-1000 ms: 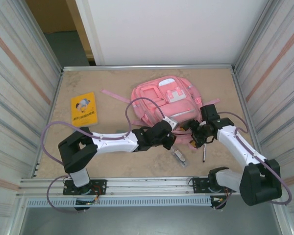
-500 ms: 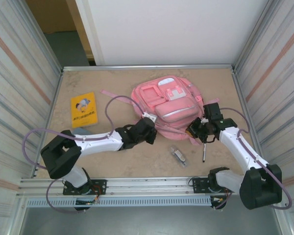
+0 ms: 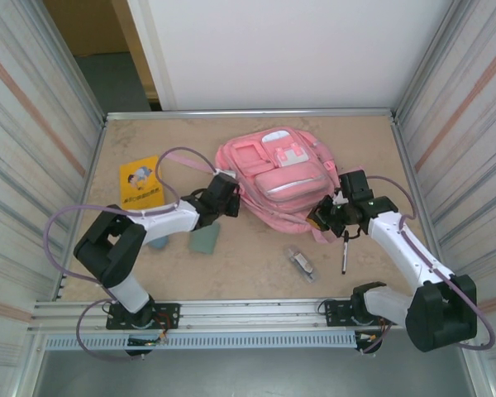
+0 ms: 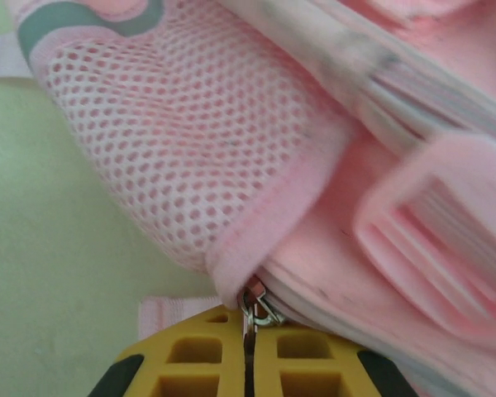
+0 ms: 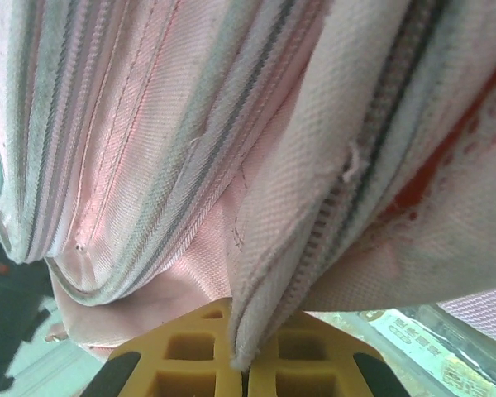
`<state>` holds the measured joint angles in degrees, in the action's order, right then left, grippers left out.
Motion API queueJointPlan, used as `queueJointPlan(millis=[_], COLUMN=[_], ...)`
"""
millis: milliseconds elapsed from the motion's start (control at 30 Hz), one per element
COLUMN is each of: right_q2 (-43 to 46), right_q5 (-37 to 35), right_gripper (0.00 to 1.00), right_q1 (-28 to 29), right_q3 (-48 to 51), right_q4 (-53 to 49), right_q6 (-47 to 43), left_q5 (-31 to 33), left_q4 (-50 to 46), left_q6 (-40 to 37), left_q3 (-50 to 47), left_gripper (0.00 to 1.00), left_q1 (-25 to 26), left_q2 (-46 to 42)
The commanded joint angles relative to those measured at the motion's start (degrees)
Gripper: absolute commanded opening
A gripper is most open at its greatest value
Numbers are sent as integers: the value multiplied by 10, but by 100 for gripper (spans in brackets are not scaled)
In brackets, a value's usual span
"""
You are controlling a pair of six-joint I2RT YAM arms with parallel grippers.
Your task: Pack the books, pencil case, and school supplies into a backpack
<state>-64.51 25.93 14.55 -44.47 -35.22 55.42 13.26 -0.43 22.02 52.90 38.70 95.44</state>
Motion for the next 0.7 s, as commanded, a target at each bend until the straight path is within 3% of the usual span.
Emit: queueJointPlan(millis=[0, 100, 267, 300, 333, 433, 533, 667], right_q2=[3, -4, -25, -30, -34, -44, -49, -27], right_q5=[-15, -12, -26, -28, -34, -44, -25, -95], right_gripper=[0, 0, 0, 3, 14, 35, 43, 50], right_q1=[6, 19, 47, 49, 49, 56, 59, 65], right_q3=[-12, -9, -11, -12, -14, -20, -37, -53], right_q4=[-22, -12, 0, 3, 4, 14, 1, -57], right_q6=[-16, -5, -5, -10, -15, -49, -125, -230], left_q5=[34, 27, 17, 18, 18, 4, -41, -165], left_q4=[-31, -73, -72, -74, -80, -103, -135, -151], left_q6=[7, 14, 57, 67, 75, 81, 78, 117], left_q3=[40, 76, 57, 50, 46, 45, 54, 51], left_gripper=[0, 2, 23, 28, 37, 49, 54, 58], left_q1=[-65, -76, -72, -72, -72, -72, -72, -63], left_q2=[43, 76, 38, 24, 9, -27, -51, -85])
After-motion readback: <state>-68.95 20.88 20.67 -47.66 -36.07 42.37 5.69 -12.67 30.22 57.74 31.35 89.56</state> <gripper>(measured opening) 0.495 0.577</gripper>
